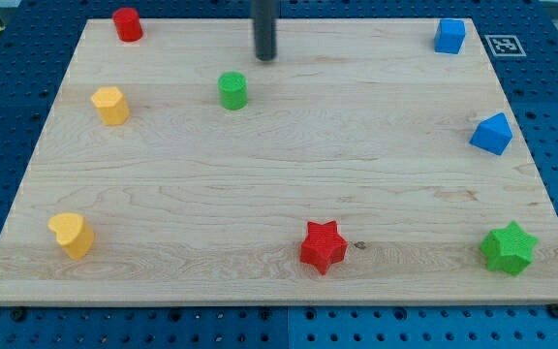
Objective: Move the green star diagonally to the triangle
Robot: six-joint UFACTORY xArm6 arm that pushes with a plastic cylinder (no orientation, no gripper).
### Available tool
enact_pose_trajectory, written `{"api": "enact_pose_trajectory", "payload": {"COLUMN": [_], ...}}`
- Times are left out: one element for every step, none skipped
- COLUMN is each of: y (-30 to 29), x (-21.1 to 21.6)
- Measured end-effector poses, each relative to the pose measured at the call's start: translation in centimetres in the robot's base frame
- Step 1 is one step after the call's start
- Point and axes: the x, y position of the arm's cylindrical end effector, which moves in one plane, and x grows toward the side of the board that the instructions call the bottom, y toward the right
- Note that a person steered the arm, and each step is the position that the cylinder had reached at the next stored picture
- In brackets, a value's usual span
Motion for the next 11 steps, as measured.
{"api": "enact_pose_trajectory", "payload": {"y": [4.2,10.2,17.5,26.4,32.3,31.8,28.4,22.6,21.5,22.3,22.8], "x": [7.1,14.8,21.2,23.4,29.8,32.4,32.6,32.2,31.6,31.5,30.6]}}
